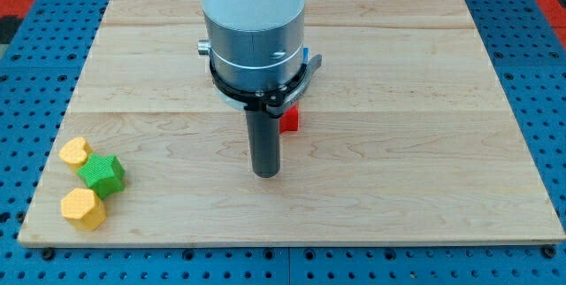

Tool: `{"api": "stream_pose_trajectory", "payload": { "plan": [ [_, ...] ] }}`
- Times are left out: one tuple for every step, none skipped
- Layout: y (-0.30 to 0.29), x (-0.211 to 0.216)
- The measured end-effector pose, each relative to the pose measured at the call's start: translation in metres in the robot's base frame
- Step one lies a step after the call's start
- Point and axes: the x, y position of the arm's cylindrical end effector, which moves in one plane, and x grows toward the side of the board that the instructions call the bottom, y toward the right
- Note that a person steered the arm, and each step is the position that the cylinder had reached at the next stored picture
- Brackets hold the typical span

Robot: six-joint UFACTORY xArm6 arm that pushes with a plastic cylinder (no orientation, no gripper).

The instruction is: Move the yellow hexagon to the bottom right of the board

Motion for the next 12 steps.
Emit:
{"api": "stream_pose_trajectory", "payload": {
  "plan": [
    [0.004, 0.0],
    [0.004, 0.002],
    [-0.041, 0.067],
    [-0.106, 0.086],
    [-0.191, 0.086],
    [-0.252, 0.086],
    [-0.236, 0.061],
    [-0.18, 0.019],
    [-0.094, 0.0],
    [-0.056, 0.01],
    [-0.072, 0.01],
    [0.058, 0.009]
  ]
}}
